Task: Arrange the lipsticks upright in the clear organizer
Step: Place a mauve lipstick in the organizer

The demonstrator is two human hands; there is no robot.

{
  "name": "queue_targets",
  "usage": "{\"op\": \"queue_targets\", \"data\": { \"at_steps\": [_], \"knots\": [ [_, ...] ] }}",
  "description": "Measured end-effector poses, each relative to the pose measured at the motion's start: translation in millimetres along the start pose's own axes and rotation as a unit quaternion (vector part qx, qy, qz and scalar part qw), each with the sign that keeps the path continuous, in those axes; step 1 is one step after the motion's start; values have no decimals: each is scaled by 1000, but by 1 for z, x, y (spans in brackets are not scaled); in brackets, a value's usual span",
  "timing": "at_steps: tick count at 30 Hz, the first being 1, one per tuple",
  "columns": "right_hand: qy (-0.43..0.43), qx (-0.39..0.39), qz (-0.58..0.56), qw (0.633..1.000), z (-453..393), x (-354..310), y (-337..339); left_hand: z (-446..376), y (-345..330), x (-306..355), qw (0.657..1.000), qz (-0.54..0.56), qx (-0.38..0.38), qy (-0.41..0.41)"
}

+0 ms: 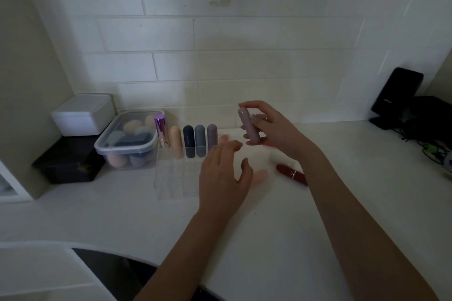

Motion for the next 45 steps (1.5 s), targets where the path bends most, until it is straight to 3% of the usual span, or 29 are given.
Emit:
{"op": "queue_targets", "data": {
  "at_steps": [7,15,25,29,35,42,45],
  "knots": [
    [17,-51,-50,997,4,-13,-19,-3,5,-17,994,64,-7,90],
    [-6,-37,-46,998,2,0,-17,-6,12,-19,987,116,49,100],
    [-13,-149,140,979,8,-8,-29,-8,24,-24,969,148,139,143],
    [42,-85,217,971,2,-10,-29,-6,26,-21,968,142,141,150],
    [40,80,66,994,-3,-12,-4,-5,24,-36,968,79,170,166],
    [14,80,78,994,-8,-2,-24,-4,27,-28,972,80,172,136],
    [4,70,173,982,-10,6,-33,-5,26,-28,973,87,166,135]
  ]
}}
Point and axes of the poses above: each hand's wrist, its own z-axis away from the middle knuckle, its own y-axis out of the back of the hand, x = y × z, the point moved 5 cm from there along -z, towards the middle knuckle, and after that the axes turned 2 degrees about -y, right-handed, at the moved point
